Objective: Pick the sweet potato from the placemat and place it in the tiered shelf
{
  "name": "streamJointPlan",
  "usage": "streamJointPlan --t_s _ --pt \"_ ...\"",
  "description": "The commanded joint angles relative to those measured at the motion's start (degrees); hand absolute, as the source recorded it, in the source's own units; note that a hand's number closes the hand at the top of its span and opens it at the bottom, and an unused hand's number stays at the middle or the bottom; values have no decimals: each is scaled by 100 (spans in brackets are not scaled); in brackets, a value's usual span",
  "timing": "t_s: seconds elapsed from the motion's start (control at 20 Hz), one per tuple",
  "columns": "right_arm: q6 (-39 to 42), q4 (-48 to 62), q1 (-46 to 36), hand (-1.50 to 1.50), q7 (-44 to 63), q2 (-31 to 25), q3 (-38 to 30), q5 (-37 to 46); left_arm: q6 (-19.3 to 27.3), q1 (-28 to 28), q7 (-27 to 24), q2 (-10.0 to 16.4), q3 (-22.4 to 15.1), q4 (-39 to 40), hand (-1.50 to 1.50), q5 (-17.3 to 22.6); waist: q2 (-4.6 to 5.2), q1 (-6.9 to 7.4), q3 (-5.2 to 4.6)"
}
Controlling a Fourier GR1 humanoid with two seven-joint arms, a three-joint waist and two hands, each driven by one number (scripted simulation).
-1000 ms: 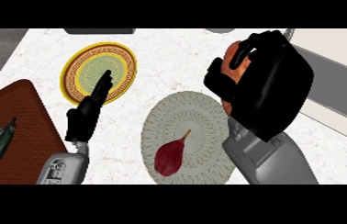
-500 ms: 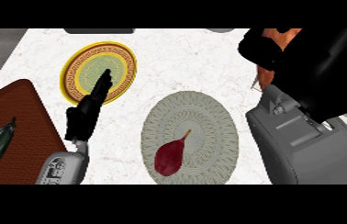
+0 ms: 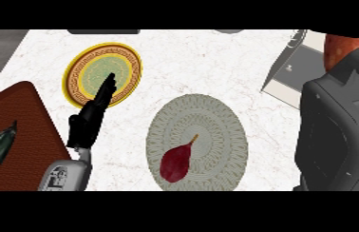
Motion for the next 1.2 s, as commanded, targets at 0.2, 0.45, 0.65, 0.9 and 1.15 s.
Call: streamJointPlan --t_s 0.2,0.45,0.65,0.9,1.15 --pt "463 878 -603 150 21 -421 -607 202 -164 82 -63 116 107 -82 0 121 31 59 1" --pt "386 590 -114 150 -587 -845 -854 -93 -132 -131 -97 115 177 98 0 85 29 21 4" --pt "-400 987 398 150 -667 -971 -906 59 -41 55 -142 -78 -15 38 0 -11 41 44 5" --pt "-888 1478 517 150 -1386 -1458 -1108 -409 73 -269 33 -159 -24 243 0 -118 40 34 6" --pt "-2208 1211 500 150 -1153 -1132 -1503 -887 -2 -137 52 -138 -67 7 0 -79 53 109 17"
